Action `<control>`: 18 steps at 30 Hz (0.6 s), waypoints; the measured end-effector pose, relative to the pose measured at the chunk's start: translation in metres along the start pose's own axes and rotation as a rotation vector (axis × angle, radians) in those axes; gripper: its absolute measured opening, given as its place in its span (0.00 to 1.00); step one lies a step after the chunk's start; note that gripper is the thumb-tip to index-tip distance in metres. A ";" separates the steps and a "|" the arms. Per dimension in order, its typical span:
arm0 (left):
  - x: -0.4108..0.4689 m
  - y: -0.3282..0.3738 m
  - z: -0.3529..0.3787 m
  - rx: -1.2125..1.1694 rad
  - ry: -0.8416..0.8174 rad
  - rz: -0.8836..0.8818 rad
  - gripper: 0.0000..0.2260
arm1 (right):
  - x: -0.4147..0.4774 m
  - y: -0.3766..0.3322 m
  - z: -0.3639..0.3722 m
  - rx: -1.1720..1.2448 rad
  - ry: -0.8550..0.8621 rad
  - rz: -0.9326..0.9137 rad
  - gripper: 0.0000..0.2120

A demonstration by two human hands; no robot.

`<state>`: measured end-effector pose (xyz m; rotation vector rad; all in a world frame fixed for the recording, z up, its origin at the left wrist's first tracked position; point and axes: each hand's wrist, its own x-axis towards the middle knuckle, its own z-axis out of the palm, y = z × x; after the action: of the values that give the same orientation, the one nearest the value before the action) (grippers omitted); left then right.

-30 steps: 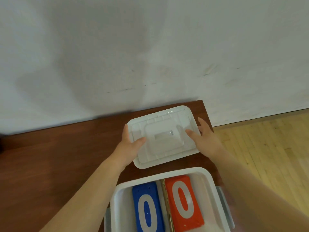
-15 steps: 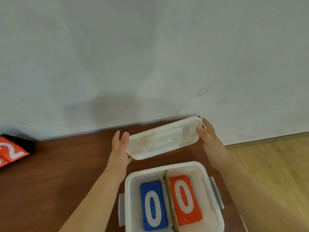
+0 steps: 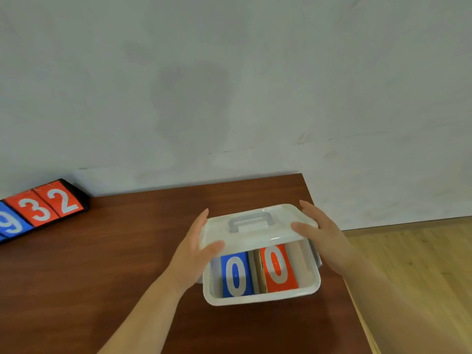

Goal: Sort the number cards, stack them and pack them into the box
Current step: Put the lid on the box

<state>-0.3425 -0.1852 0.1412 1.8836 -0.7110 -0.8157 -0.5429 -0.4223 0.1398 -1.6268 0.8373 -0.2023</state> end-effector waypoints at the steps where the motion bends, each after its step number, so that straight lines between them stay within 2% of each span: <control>1: -0.007 -0.004 0.002 0.038 -0.011 0.011 0.41 | -0.007 0.002 0.001 -0.032 -0.012 -0.021 0.24; 3: -0.018 -0.014 0.007 0.127 -0.021 0.032 0.42 | -0.018 0.006 0.006 -0.108 -0.025 -0.062 0.23; 8: -0.041 -0.038 0.021 0.344 -0.020 0.011 0.47 | -0.039 0.029 0.018 -0.287 0.006 -0.090 0.39; 12: -0.047 -0.046 0.033 0.463 -0.053 -0.028 0.48 | -0.050 0.055 0.030 -0.448 0.043 -0.057 0.48; 15: -0.047 -0.046 0.041 0.549 -0.082 -0.015 0.46 | -0.050 0.071 0.036 -0.534 0.084 -0.043 0.49; 18: -0.042 -0.045 0.043 0.607 -0.101 0.003 0.45 | -0.051 0.074 0.037 -0.513 0.103 -0.035 0.49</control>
<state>-0.3956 -0.1576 0.0960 2.3846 -1.1157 -0.7474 -0.5890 -0.3625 0.0789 -2.1247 0.9942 -0.0988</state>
